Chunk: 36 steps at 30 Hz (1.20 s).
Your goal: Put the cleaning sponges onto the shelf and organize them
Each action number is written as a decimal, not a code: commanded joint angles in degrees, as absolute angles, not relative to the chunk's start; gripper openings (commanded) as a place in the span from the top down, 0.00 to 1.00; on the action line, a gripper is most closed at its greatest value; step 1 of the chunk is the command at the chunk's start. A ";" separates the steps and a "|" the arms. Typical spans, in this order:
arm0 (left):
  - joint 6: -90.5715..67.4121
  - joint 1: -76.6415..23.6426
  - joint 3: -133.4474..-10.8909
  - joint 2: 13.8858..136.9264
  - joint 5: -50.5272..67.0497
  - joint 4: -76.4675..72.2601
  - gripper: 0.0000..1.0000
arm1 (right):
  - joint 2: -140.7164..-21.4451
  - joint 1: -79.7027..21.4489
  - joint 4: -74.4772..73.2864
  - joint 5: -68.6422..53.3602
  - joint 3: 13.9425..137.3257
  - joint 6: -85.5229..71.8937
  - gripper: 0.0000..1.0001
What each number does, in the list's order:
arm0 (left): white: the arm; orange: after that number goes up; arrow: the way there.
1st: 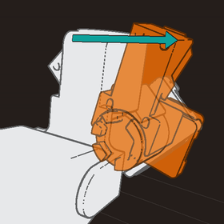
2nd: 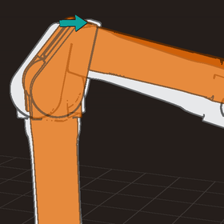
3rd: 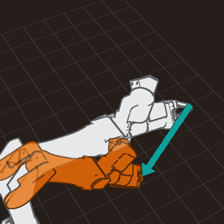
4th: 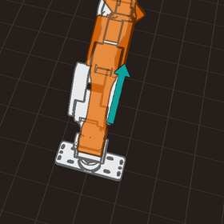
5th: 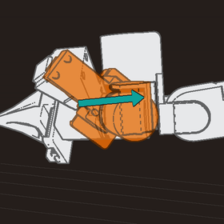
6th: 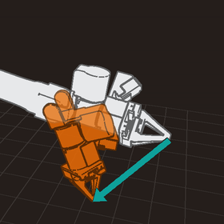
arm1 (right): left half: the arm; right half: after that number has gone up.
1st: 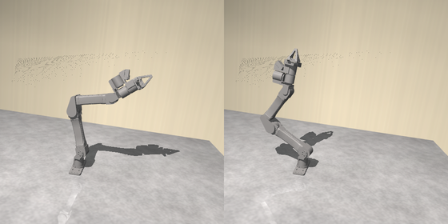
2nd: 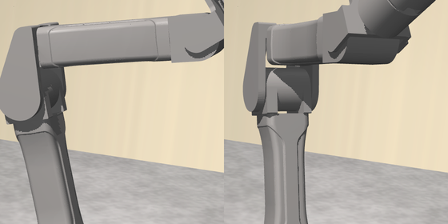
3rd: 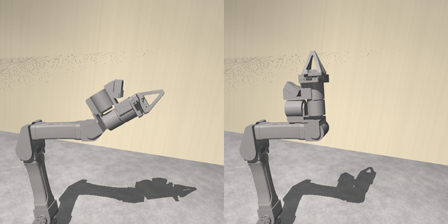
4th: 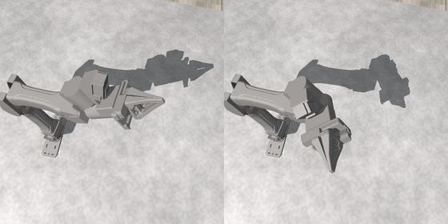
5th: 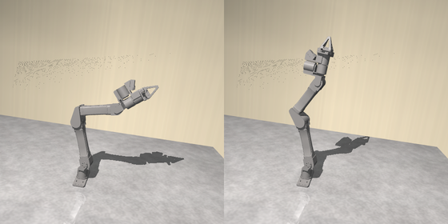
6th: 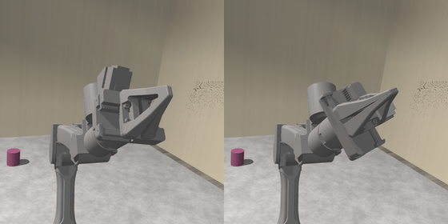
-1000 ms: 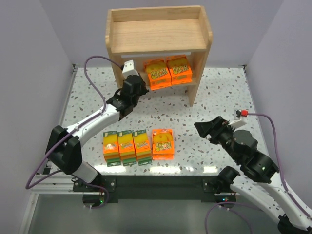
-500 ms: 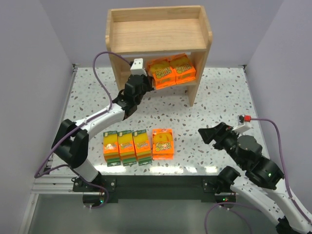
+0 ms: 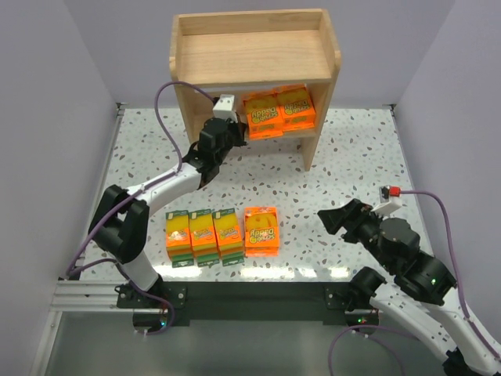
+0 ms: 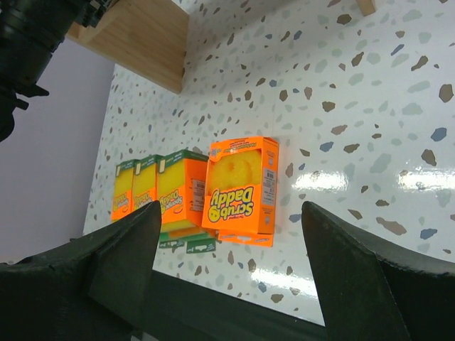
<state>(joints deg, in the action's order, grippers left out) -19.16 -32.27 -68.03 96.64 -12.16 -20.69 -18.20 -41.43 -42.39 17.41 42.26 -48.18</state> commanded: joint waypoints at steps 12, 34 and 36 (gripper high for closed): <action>-24.42 -32.61 -57.59 70.33 -17.40 -8.64 0.40 | -31.54 -41.40 -31.83 5.99 33.41 -45.27 0.17; -41.66 -33.93 -30.50 33.22 2.52 12.92 0.34 | -73.99 -43.51 -0.19 3.95 35.50 -38.32 0.31; -41.92 -33.93 -30.24 33.57 3.86 13.09 0.34 | -77.25 -43.51 1.58 3.96 35.77 -38.49 0.36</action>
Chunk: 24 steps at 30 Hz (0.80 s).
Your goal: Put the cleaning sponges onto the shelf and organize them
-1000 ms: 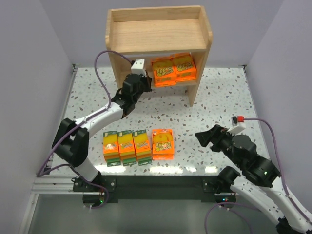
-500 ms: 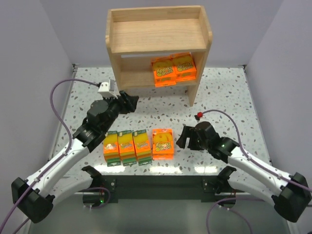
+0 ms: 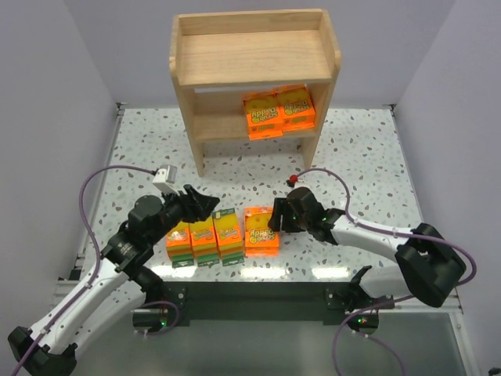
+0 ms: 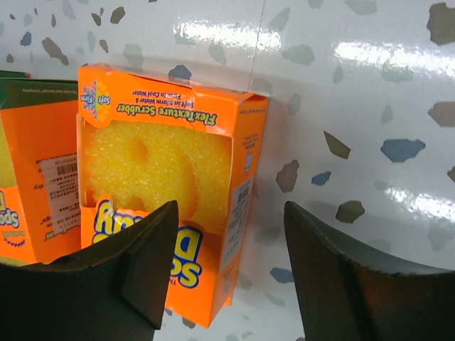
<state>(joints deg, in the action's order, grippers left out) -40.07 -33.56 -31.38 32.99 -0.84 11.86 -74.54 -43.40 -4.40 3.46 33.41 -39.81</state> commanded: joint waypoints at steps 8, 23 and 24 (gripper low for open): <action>-42.89 -33.84 -31.98 35.24 8.43 12.66 0.35 | -79.90 -42.72 1.15 4.92 37.18 -40.25 0.85; -48.70 -53.16 -40.85 54.57 -5.17 6.33 0.27 | -60.56 -42.10 -20.39 17.14 46.40 -53.09 1.00; -48.34 -55.09 -41.74 55.45 -6.49 6.68 0.27 | -60.56 -42.10 -21.17 16.96 47.45 -52.91 1.00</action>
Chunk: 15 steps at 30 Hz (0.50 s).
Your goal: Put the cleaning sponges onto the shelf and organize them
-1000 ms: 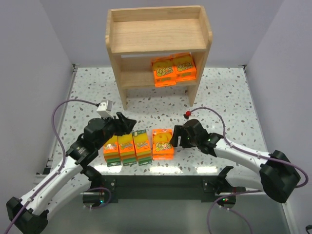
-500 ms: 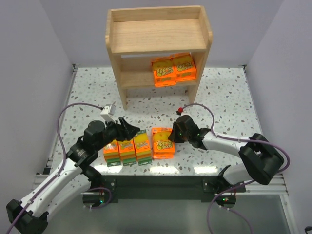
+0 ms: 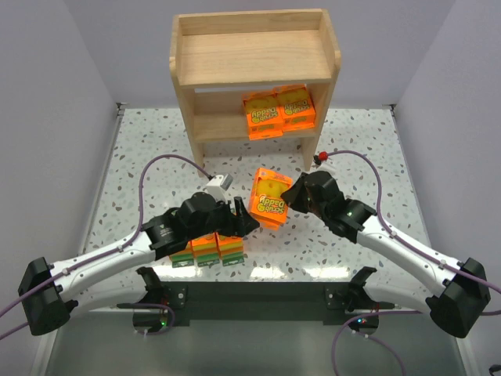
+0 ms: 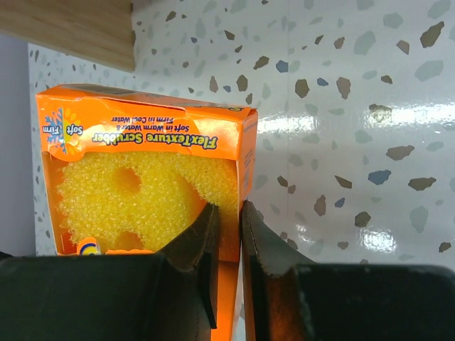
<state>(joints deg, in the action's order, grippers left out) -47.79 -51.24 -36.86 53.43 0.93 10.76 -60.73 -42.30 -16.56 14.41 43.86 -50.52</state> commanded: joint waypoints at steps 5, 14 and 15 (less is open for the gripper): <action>-46.85 -58.01 -42.28 56.95 -10.72 3.53 0.26 | -60.03 -42.01 -22.50 15.12 48.95 -52.56 1.00; -44.65 -60.38 -39.82 55.91 -14.15 1.15 0.40 | -56.96 -40.78 -25.13 12.13 51.76 -55.19 1.00; -44.39 -60.38 -39.29 55.20 -14.06 0.79 0.43 | -56.87 -40.26 -26.01 11.95 52.55 -55.54 1.00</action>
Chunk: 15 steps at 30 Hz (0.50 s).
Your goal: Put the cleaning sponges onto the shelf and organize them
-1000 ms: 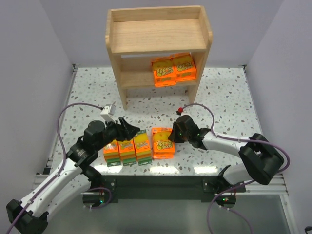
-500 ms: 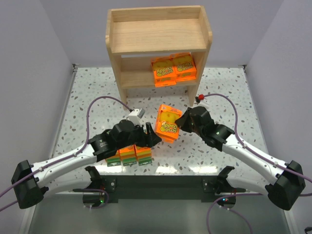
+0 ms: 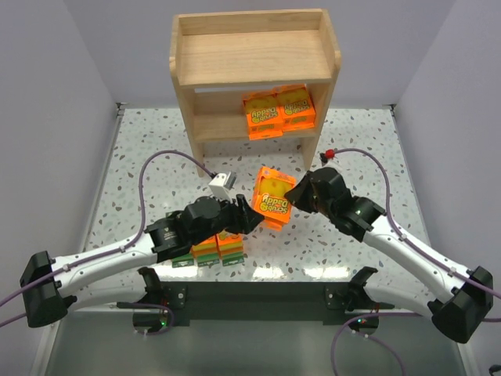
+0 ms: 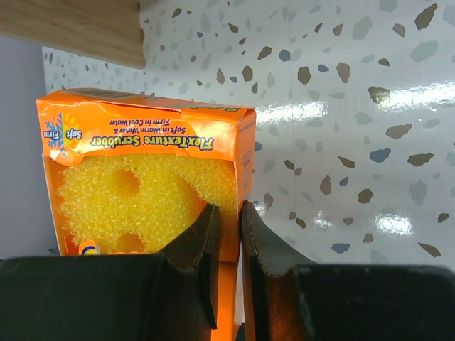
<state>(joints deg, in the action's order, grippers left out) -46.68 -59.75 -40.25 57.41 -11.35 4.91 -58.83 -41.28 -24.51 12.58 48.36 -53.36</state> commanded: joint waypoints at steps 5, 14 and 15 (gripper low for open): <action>-43.24 -60.38 -37.71 51.16 -12.57 -1.41 0.44 | -56.78 -39.29 -27.16 12.04 54.14 -56.42 1.00; -44.91 -60.47 -36.39 51.77 -16.26 -5.52 0.35 | -56.78 -38.58 -23.65 7.04 53.35 -61.60 1.00; -44.83 -60.38 -36.47 52.64 -16.61 -6.15 0.35 | -56.86 -38.58 -22.77 6.51 53.00 -62.22 1.00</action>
<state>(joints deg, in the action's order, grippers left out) -44.95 -60.14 -37.15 51.66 -14.02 -0.30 -57.67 -38.81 -25.89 9.28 52.14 -58.72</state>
